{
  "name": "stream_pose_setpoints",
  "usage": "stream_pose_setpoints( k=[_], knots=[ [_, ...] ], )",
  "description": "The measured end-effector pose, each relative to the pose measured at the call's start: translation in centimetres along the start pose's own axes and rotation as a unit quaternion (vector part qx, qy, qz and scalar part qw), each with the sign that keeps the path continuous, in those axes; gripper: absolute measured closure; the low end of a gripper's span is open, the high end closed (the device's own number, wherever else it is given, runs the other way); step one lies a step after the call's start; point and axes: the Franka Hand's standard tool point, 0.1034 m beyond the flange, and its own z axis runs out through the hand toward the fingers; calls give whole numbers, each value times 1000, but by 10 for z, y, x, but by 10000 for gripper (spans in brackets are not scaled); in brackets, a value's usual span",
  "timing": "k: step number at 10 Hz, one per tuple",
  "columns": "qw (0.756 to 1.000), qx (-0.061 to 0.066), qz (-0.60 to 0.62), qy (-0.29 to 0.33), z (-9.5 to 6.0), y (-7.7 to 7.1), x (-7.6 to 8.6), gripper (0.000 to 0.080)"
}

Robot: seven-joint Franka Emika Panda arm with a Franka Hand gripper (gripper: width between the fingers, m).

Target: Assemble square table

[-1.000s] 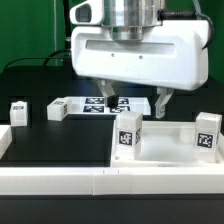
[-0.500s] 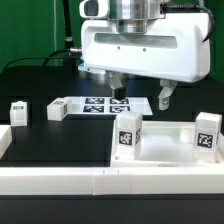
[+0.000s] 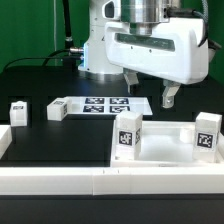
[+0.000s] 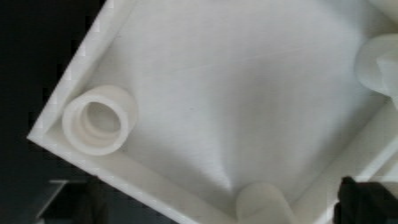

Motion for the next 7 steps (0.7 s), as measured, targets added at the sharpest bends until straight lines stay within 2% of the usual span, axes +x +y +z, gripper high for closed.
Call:
stream_pose_setpoints(
  k=[3, 6, 7],
  knots=[
    [1000, 1, 9, -3, 1, 1, -1, 150],
    [985, -3, 171, -28, 10, 18, -11, 150],
    [980, -2, 197, -30, 10, 17, -12, 150]
  ],
)
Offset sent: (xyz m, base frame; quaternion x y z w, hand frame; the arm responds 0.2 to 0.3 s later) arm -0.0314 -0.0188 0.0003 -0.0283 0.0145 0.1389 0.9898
